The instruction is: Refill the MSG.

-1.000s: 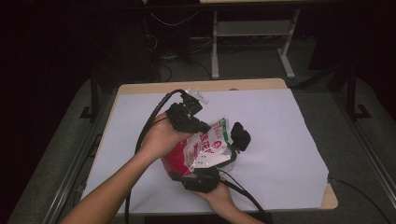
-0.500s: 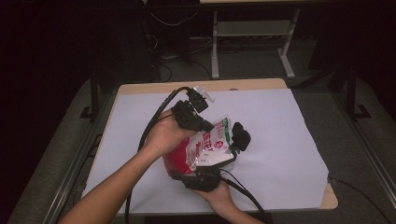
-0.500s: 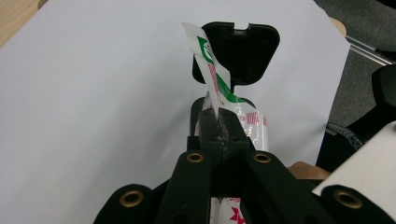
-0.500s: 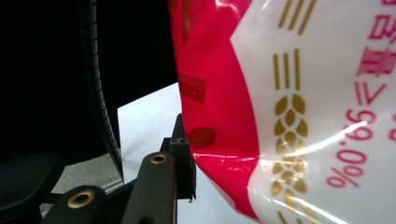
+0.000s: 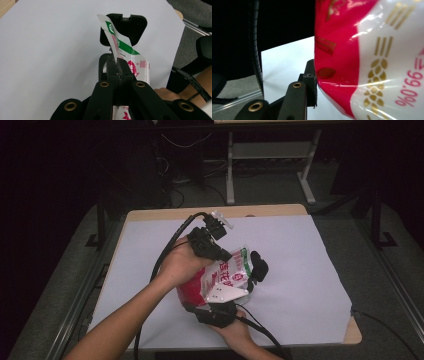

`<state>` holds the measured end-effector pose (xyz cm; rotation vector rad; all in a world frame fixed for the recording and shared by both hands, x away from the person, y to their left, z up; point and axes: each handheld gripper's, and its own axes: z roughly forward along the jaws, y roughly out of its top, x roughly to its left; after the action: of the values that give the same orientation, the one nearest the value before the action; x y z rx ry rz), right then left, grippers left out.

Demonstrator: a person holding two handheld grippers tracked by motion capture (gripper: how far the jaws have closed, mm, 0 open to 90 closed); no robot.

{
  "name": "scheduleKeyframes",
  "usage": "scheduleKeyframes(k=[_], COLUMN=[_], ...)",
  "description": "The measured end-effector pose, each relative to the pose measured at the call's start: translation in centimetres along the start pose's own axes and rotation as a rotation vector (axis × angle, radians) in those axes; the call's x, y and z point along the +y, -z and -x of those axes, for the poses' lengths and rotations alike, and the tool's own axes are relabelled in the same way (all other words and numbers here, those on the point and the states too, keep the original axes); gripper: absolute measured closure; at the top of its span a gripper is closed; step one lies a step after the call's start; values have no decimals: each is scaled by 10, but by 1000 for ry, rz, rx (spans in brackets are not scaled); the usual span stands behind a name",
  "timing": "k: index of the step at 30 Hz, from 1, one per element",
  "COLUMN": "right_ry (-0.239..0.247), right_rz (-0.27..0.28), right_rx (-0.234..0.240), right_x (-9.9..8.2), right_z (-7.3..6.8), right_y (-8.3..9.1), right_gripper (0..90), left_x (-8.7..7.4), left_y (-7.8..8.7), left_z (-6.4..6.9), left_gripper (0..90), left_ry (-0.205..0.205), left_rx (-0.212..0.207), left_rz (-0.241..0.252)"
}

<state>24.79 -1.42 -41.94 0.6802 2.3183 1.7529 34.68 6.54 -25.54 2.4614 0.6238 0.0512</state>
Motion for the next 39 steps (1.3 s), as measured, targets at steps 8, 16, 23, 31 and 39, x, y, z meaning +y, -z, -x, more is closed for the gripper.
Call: scheduleKeyframes(k=[8, 16, 23, 31, 39], right_ry=[46, 27, -11, -46, -102], right_rz=[-16, 10, 26, 42, 51], right_rx=[-23, 16, 40, 47, 69], right_x=[3, 4, 5, 5, 1], right_z=[-6, -3, 1, 4, 8], right_y=[1, 1, 2, 1, 0], right_gripper=[680, 680, 680, 679, 679], left_x=[2, 8, 13, 17, 16], left_y=[-5, -9, -12, -11, -5], left_z=[1, 3, 2, 2, 2], left_gripper=[900, 900, 900, 900, 900], left_ry=[9, 10, 22, 33, 44], left_rx=[4, 34, 66, 90, 102], left_rz=[-19, -56, -81, -80, -55])
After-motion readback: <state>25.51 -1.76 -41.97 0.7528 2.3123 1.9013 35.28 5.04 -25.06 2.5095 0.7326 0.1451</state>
